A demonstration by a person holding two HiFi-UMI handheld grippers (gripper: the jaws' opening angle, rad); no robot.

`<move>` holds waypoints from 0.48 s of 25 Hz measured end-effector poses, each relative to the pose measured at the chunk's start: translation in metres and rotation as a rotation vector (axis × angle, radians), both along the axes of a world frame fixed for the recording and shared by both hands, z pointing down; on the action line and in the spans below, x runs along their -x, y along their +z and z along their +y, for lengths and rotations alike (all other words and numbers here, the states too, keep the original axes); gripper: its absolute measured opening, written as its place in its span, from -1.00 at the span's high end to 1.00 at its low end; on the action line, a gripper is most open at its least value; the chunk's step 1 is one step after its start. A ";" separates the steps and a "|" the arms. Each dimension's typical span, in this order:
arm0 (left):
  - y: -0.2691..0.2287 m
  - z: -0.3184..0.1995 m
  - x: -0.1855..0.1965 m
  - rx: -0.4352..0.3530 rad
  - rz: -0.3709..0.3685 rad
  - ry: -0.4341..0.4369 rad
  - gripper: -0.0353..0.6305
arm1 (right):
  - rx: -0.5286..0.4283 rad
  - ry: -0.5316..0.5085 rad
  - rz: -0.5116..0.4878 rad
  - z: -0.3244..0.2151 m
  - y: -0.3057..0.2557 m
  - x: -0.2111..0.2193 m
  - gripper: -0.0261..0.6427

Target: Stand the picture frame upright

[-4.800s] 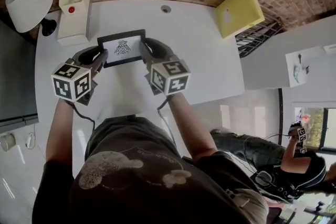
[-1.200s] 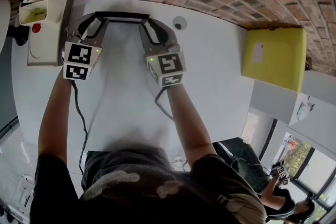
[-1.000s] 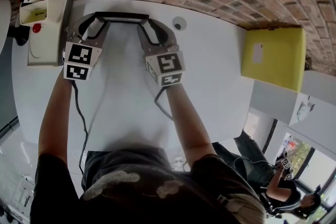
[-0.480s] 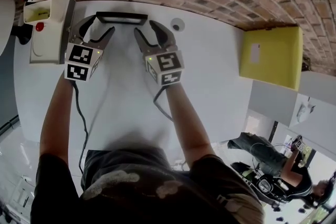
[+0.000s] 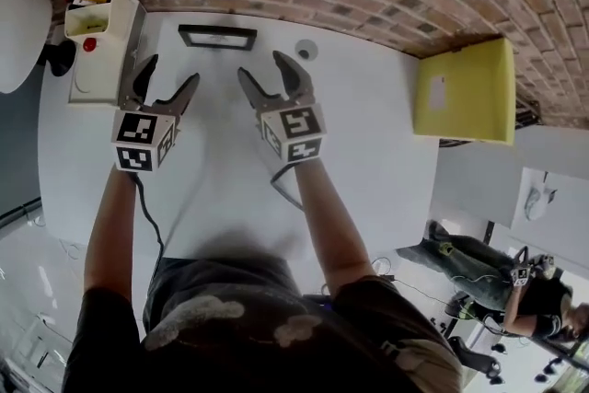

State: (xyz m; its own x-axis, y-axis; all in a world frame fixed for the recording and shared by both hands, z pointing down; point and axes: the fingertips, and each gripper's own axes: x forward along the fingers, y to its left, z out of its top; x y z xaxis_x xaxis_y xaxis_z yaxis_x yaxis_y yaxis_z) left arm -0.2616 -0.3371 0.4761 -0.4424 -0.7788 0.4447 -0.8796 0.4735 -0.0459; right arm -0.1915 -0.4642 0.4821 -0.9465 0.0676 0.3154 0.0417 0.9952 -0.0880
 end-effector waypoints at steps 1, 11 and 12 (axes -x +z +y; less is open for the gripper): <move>-0.004 0.005 -0.005 0.004 -0.015 -0.002 -0.18 | 0.000 0.001 -0.005 0.001 -0.004 -0.004 0.06; -0.055 0.054 -0.045 -0.074 -0.099 -0.006 0.11 | -0.021 0.041 -0.042 0.025 -0.040 -0.039 0.06; -0.061 0.058 -0.043 -0.093 -0.109 -0.007 0.28 | -0.035 0.047 -0.044 0.028 -0.044 -0.040 0.09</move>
